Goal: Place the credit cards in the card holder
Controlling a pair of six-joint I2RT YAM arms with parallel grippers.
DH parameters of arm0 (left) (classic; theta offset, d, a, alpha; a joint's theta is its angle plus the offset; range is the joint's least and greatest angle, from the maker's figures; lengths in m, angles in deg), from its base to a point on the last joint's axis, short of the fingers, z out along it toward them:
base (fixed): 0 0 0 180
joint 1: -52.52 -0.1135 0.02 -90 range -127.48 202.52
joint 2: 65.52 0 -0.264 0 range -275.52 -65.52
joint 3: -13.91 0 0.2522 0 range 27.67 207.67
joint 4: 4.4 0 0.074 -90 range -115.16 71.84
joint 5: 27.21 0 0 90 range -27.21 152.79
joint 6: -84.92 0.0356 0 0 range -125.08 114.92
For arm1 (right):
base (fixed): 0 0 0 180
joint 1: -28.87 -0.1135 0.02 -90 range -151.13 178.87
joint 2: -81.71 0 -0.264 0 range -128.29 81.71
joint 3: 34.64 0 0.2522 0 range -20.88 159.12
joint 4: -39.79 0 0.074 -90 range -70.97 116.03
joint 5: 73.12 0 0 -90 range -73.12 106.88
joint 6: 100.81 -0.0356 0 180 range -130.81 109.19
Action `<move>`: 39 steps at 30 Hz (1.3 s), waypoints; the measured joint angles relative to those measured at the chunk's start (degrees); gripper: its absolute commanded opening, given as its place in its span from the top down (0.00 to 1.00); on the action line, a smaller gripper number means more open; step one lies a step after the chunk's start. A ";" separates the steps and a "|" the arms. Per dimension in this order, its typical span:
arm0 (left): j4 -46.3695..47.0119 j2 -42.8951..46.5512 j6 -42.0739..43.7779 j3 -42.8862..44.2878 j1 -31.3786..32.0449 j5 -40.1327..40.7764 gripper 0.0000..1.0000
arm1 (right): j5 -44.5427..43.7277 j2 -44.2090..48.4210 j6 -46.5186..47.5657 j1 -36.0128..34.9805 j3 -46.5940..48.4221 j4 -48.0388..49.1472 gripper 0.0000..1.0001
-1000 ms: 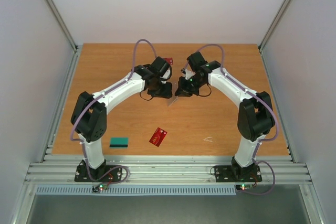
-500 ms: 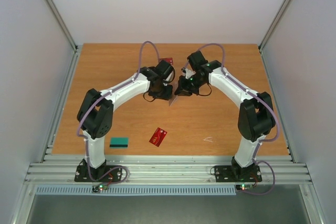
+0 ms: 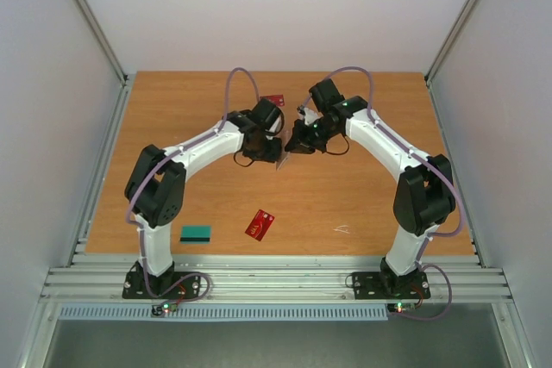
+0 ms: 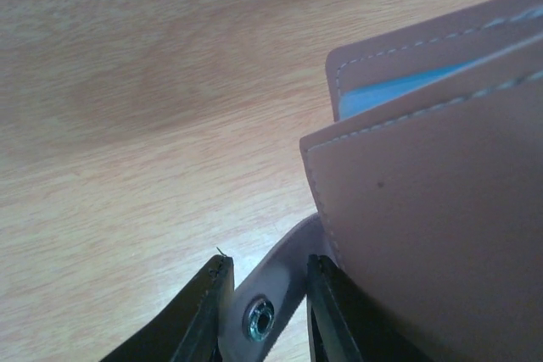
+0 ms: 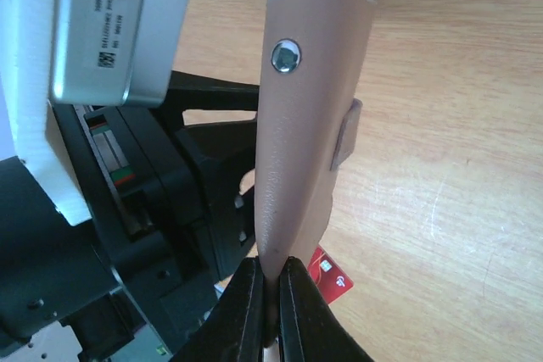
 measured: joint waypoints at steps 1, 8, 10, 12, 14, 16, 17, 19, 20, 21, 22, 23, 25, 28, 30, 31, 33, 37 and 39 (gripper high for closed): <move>0.72 0.52 -0.11 -1.05 -0.33 -0.07 0.75 | 0.00 0.00 0.13 0.00 0.04 -0.13 0.99; 7.19 9.29 -2.16 -12.96 -7.65 -4.79 0.65 | 2.12 -0.02 1.01 0.52 -0.20 0.35 0.99; 10.25 12.02 -2.78 -16.31 -9.73 -7.26 0.59 | 3.45 -0.04 0.92 0.61 -0.96 2.05 0.99; 13.55 13.88 -3.69 -18.91 -10.19 -10.27 0.55 | 4.57 -0.11 0.59 0.68 -1.70 3.10 0.99; 17.22 15.15 -4.92 -21.31 -10.12 -13.33 0.54 | 5.62 -0.26 0.11 0.79 -2.21 4.04 0.99; 19.91 15.89 -6.21 -22.91 -10.16 -15.69 0.53 | 6.29 -0.28 -0.24 0.94 -2.23 4.72 0.99; 21.31 16.26 -7.08 -23.61 -10.34 -16.87 0.53 | 6.95 -0.28 -0.57 1.18 -2.23 5.33 0.99; 24.06 17.27 -8.85 -24.92 -11.45 -19.02 0.54 | 8.15 -0.28 -1.49 1.86 -2.29 6.60 0.99; 25.11 17.81 -9.79 -25.44 -12.17 -19.87 0.55 | 8.85 -0.28 -2.08 2.36 -2.56 7.58 0.99; 26.23 18.45 -10.60 -26.05 -13.09 -20.70 0.55 | 9.53 -0.26 -2.56 2.75 -2.78 8.31 0.99; 27.36 19.08 -11.56 -26.60 -14.08 -21.51 0.56 | 10.32 -0.26 -3.21 3.26 -3.10 9.31 0.99; 28.46 19.69 -12.52 -27.10 -14.86 -22.18 0.57 | 11.15 -0.26 -3.89 3.72 -3.43 10.23 0.99; 30.21 20.57 -13.94 -27.78 -16.15 -23.19 0.57 | 12.70 -0.17 -5.14 4.33 -3.93 11.74 0.99; 32.46 21.14 -15.67 -28.00 -17.09 -24.70 0.58 | 14.71 0.17 -6.69 5.03 -4.13 13.57 0.99; 33.70 21.16 -16.41 -28.00 -17.09 -25.68 0.58 | 16.11 0.61 -7.85 5.03 -4.13 15.04 0.99; 34.27 21.16 -16.83 -28.00 -17.09 -26.21 0.58 | 16.98 0.94 -8.50 5.03 -4.15 15.96 0.99; 34.97 21.16 -17.40 -28.00 -17.07 -26.84 0.58 | 18.14 1.38 -9.49 5.03 -4.17 17.27 0.99; 36.54 21.16 -18.67 -28.00 -17.09 -27.80 0.63 | 20.31 2.29 -11.80 5.03 -4.20 20.37 0.99; 37.57 21.16 -19.23 -28.13 -17.16 -27.93 0.67 | 21.24 2.43 -12.76 5.03 -4.37 21.70 0.99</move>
